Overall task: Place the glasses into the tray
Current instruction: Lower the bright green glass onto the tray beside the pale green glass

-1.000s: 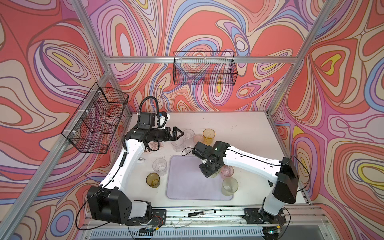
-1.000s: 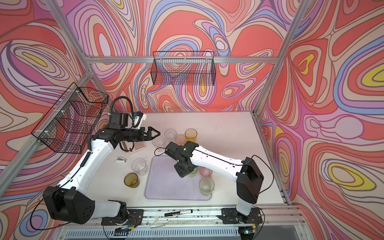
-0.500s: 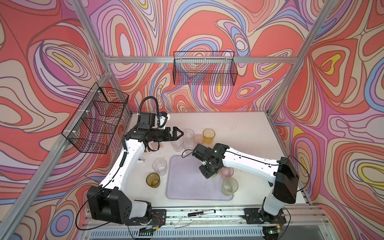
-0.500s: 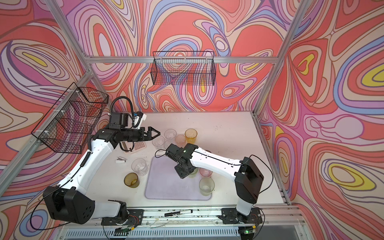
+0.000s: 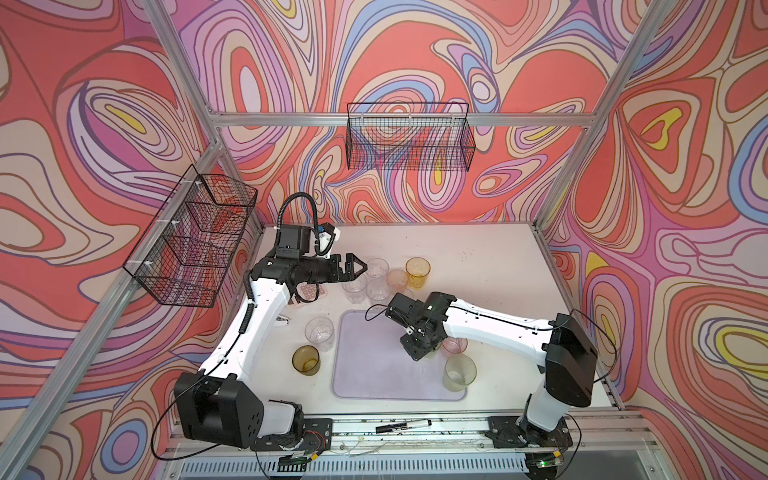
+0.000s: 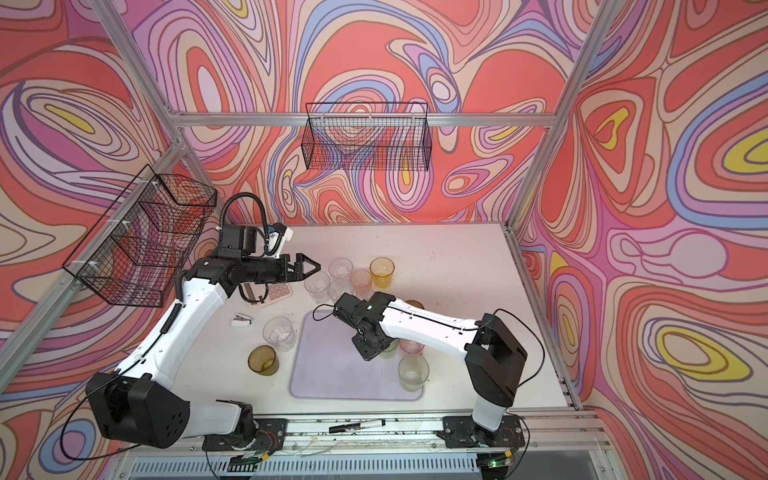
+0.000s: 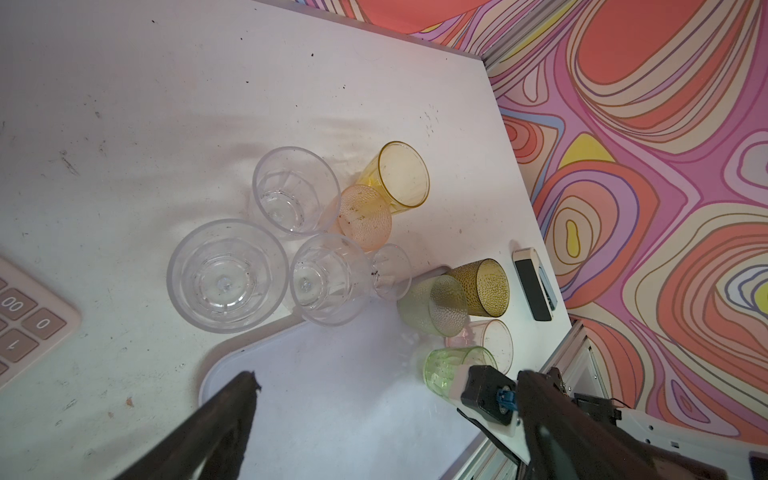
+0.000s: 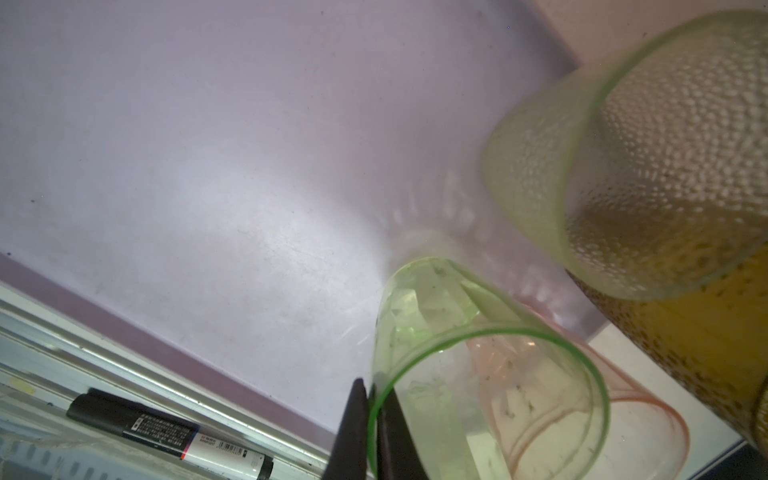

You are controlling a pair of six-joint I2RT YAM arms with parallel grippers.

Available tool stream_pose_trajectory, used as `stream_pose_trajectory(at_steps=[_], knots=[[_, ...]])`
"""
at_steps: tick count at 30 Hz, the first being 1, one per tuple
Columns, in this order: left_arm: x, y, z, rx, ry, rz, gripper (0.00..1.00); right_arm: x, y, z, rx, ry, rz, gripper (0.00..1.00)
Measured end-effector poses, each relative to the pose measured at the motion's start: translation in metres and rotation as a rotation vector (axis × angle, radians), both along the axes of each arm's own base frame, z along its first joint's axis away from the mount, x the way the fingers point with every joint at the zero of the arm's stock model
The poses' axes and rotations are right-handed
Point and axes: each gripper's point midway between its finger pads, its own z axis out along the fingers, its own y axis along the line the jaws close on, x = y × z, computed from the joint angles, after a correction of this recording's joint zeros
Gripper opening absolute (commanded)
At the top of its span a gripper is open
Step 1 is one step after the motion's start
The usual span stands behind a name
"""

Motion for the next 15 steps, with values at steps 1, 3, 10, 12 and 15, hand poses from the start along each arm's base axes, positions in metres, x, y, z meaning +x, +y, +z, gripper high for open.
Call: stream_pose_trajectory(at_steps=[1,3,10,12,15], knots=[[0.000,0.000,0.000,0.000,0.000,0.000,1.00,0.000,0.000,0.000,0.000,-0.001,0.000,0.00],[0.000,0.000,0.000,0.000,0.000,0.000,1.00,0.001,0.001,-0.001,0.000,-0.005,0.000,0.00],[0.000,0.000,0.000,0.000,0.000,0.000,1.00,0.002,-0.001,-0.009,-0.014,-0.003,-0.001,0.00],[0.000,0.000,0.000,0.000,0.000,0.000,1.00,0.002,-0.002,-0.010,-0.017,-0.007,-0.002,0.00],[0.000,0.000,0.000,0.000,0.000,0.000,1.00,0.004,-0.002,-0.011,-0.021,-0.016,-0.003,0.00]])
